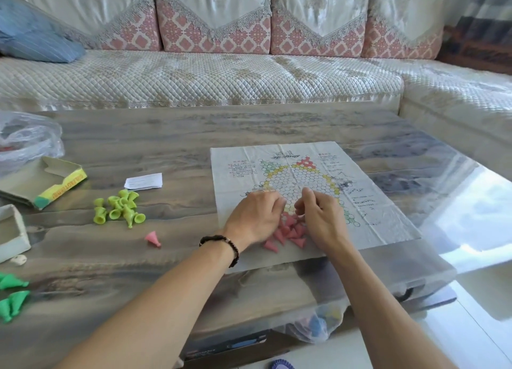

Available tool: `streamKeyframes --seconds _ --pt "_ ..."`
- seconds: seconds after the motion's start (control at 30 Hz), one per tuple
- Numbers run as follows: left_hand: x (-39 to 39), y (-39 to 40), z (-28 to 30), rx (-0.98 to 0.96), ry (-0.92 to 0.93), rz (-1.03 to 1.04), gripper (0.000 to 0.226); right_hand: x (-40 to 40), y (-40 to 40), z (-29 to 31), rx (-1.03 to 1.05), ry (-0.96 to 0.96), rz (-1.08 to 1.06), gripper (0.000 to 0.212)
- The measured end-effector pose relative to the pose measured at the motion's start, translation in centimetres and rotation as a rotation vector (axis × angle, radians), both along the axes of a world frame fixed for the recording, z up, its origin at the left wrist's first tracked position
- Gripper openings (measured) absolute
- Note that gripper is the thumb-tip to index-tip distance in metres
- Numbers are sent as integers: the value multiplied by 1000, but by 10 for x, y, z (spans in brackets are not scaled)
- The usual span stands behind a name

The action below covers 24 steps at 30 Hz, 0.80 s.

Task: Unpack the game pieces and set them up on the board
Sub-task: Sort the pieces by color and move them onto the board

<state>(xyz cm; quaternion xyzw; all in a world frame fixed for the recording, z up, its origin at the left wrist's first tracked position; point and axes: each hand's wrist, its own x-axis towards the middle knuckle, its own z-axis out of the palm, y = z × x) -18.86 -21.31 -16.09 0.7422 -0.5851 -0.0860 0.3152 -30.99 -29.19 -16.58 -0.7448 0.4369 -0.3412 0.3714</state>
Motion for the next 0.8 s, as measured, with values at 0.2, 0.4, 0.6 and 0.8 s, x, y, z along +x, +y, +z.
streamKeyframes --seconds 0.2,0.4,0.6,0.8 --pt "20 25 8 22 38 -45 39 -27 2 5 -76 222 136 37" --pt "33 53 12 323 11 -171 117 -41 8 14 -61 505 430 77" --pt "19 34 2 231 -105 -154 54 -38 14 14 -103 497 449 78" --pt "19 36 2 140 15 -139 60 -37 14 10 -148 430 368 66"
